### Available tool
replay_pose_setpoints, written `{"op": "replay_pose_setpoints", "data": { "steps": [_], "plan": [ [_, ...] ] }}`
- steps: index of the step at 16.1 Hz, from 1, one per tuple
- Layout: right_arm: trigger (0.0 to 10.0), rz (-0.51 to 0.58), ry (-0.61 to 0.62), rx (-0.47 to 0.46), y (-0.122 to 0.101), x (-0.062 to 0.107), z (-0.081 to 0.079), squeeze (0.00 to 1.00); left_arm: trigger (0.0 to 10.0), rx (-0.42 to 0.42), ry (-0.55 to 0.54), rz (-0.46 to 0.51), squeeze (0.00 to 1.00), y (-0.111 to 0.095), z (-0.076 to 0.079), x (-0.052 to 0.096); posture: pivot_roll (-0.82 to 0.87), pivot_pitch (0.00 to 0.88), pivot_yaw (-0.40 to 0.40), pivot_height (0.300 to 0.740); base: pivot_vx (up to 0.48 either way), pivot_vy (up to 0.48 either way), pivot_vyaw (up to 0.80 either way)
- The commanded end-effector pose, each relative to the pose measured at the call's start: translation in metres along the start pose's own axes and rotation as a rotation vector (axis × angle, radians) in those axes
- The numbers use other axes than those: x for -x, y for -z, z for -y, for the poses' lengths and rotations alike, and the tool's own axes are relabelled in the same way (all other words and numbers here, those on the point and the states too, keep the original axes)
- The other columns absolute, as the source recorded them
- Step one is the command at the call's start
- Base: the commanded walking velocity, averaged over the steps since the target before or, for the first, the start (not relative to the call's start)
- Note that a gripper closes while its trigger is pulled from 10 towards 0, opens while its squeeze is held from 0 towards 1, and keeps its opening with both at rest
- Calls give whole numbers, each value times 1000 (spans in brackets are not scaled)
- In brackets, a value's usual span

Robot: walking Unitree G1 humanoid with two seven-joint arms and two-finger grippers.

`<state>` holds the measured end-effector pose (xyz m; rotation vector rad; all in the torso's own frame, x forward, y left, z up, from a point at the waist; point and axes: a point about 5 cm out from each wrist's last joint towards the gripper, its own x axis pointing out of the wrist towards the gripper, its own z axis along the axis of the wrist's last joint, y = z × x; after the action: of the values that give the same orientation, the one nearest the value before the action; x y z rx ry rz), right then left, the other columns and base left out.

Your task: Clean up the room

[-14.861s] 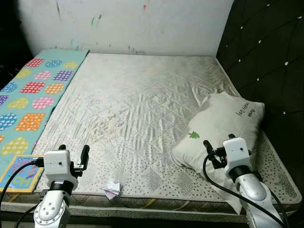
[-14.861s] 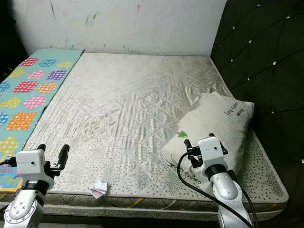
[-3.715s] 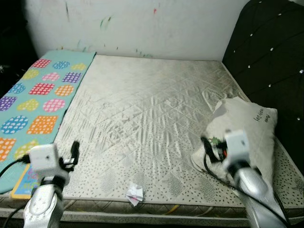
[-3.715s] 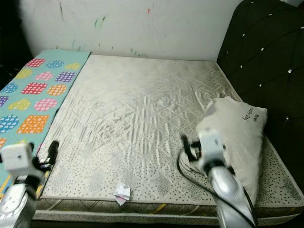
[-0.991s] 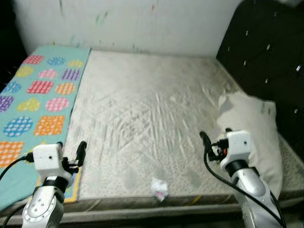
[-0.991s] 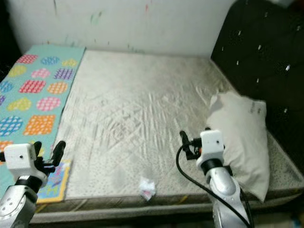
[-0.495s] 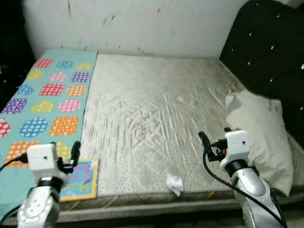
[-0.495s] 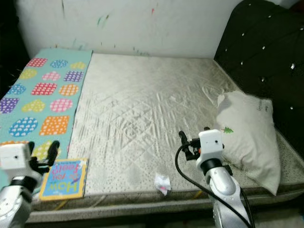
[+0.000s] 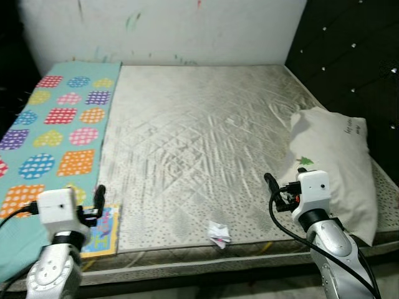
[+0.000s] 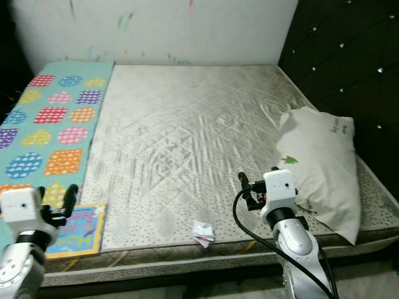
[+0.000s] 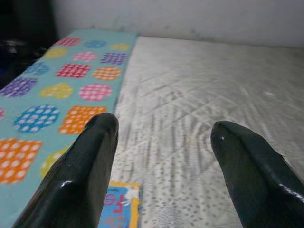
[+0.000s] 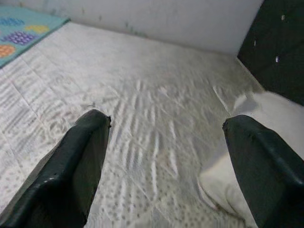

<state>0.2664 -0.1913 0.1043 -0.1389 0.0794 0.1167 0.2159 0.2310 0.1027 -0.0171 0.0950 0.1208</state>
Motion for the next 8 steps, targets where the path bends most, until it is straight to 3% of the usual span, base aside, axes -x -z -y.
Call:
{"op": "replay_pose_setpoints", "data": {
  "steps": [1, 4, 8],
  "plan": [
    [10000, -1, 8, -4, -2, 1, 2, 0, 10000, -15, -1, -6, 0, 2, -3, 3, -82, 18, -43, 740, 0, 0, 0],
    [10000, -6, 3, -3, 2, 8, 4, 0, 10000, 6, 4, -32, 0, 8, -1, 11, -83, 33, -43, 740, 0, 0, 0],
    [10000, -4, -24, 1, 1, 9, 0, 0, 10000, 4, 20, -31, 0, 7, 3, 10, -86, 41, -41, 740, 0, 0, 0]
  ]
}}
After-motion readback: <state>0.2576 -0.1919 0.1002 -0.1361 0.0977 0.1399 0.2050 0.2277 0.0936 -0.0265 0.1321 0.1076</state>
